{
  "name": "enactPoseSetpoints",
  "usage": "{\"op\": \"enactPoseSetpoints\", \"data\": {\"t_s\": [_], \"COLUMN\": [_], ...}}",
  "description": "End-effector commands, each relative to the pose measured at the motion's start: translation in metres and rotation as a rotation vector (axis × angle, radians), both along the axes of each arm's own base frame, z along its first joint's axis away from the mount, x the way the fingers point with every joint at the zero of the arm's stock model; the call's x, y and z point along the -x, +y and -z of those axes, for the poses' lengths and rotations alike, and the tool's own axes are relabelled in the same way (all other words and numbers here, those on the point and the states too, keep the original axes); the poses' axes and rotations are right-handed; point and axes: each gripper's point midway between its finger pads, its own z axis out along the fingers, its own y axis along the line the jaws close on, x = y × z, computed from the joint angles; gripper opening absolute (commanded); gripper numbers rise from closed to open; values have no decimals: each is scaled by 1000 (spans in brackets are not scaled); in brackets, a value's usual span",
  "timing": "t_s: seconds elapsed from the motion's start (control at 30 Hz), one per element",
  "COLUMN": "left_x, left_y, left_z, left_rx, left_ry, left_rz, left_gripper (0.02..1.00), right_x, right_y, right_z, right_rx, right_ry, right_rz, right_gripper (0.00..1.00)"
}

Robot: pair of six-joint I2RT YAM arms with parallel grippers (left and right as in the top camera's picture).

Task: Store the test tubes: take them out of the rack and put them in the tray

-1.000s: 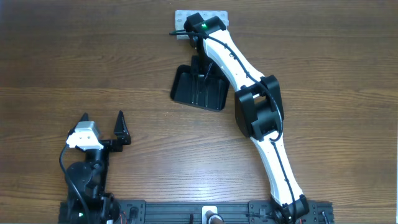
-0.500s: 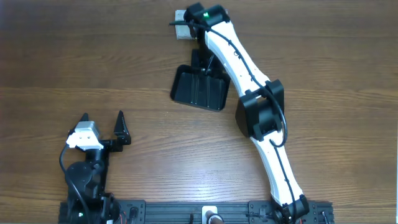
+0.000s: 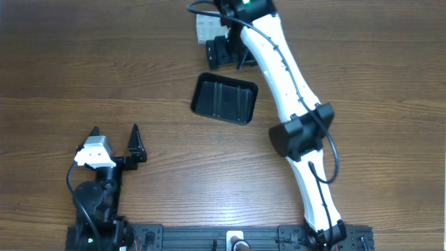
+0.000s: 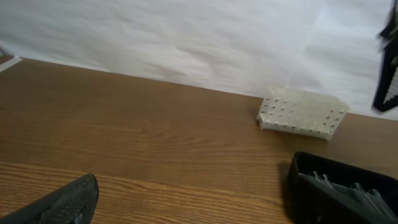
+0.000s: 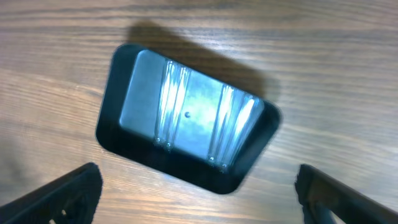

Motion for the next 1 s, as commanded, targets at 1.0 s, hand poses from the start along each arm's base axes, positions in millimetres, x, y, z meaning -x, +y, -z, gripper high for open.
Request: {"op": "enactPoseSetpoints", "data": {"t_s": [1.0], "left_x": [0], "left_y": [-3], "left_z": [1], "left_rx": [-17], "left_ry": [0], "left_rz": [18], "left_gripper": [998], "right_x": [154], "right_y": [-208], "right_z": [-130], "right_rx": [146], "right_ry": [-349], "right_rz": [219], "right_gripper": [993]}}
